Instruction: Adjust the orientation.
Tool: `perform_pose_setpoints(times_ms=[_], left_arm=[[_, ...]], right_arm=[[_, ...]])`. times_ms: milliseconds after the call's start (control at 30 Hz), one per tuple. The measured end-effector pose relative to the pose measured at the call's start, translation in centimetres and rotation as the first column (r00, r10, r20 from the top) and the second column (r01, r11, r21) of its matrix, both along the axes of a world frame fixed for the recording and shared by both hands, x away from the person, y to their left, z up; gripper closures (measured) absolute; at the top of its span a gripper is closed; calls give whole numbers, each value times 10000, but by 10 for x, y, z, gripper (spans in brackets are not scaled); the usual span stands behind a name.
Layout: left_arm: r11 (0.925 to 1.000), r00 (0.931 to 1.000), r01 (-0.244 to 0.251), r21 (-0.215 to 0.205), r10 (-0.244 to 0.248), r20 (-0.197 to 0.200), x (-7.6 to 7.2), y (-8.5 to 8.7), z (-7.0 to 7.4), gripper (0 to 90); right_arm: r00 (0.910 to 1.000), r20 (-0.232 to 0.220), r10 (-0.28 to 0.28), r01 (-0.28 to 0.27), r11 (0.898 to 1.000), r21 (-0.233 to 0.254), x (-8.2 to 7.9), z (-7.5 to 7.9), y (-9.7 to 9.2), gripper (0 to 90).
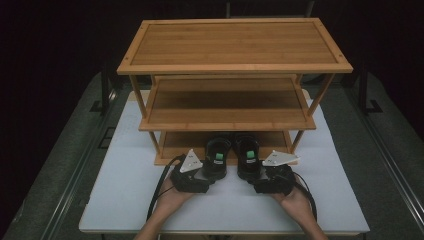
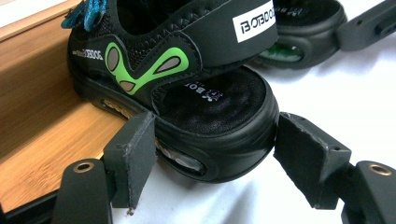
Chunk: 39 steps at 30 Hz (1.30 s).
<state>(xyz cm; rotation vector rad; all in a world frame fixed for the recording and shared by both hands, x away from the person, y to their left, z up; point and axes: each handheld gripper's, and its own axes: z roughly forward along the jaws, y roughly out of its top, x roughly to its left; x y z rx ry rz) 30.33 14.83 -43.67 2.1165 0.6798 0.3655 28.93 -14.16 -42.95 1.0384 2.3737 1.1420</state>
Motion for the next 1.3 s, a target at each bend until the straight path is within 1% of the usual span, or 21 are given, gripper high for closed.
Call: perform_pose_setpoints(times_ms=[33,133,333,367,467,500,567,767,800,833,933,967,1000,1067,1100,1167,1200,1267,1300], left_arm=[[10000,10000,-27,-12,27,17,0,-1,0,290],[9999,9999,-141,-91,141,74,1,-3,-1,290],[9992,9991,-398,-72,399,168,5,-10,-2,289],[9990,9988,-448,-80,450,198,6,-11,-2,289],[9985,9981,-553,-45,554,284,9,-14,-3,289],[9983,9978,-586,-58,588,315,10,-15,-3,288],[9981,9974,-621,-42,622,350,11,-16,-3,288],[9974,9968,-716,-55,717,342,9,-17,-4,291],[9976,9971,-688,14,687,336,8,-16,-4,292],[9971,9964,-755,40,752,387,6,-15,-4,253],[9966,9960,-818,-134,822,339,1,-12,-5,253],[9966,9960,-814,-102,817,351,-1,-10,-5,255],[9969,9962,-785,-63,787,360,-3,-9,-5,263],[9969,9964,-723,-303,735,432,-8,-6,-4,337],[9971,9965,-703,-293,715,437,-9,-6,-3,361],[9980,9974,-554,-290,566,438,-12,-5,-3,432],[9985,9973,-495,-252,508,522,-13,-4,-2,467],[9988,9979,-355,-346,373,529,-15,-4,0,554],[9988,9978,-315,-365,335,565,-16,-4,0,589]], right_arm=[[10000,57,-8,8,10000,-70,0,-1,1,261],[9999,108,-40,40,10000,-7,1,-1,3,261],[9993,310,-196,196,9998,-15,6,-2,10,260],[9989,358,-290,288,9996,79,8,-3,10,260],[9982,450,-404,398,9991,134,9,-4,12,260],[9973,504,-532,523,9985,190,11,-5,14,259],[9969,526,-589,580,9982,175,11,-6,15,258],[9949,613,-807,794,9966,228,9,-8,18,252],[9946,595,-851,835,9961,287,9,-8,18,244],[9959,355,-831,819,9961,318,8,-8,17,237],[9954,402,-870,861,9960,237,5,-8,16,236],[9956,375,-858,849,9961,252,3,-7,16,238],[9947,513,-891,875,9956,334,-1,-7,16,255],[9913,752,-1082,1062,9939,292,-7,-8,15,315],[9901,750,-1187,1170,9928,264,-11,-9,15,340],[9886,872,-1229,1216,9924,196,-17,-11,14,443],[9862,1009,-1316,1310,9913,126,-21,-12,14,467],[9831,1167,-1413,1404,9900,159,-26,-11,14,571],[9799,1318,-1498,1487,9887,181,-29,-11,14,610]])
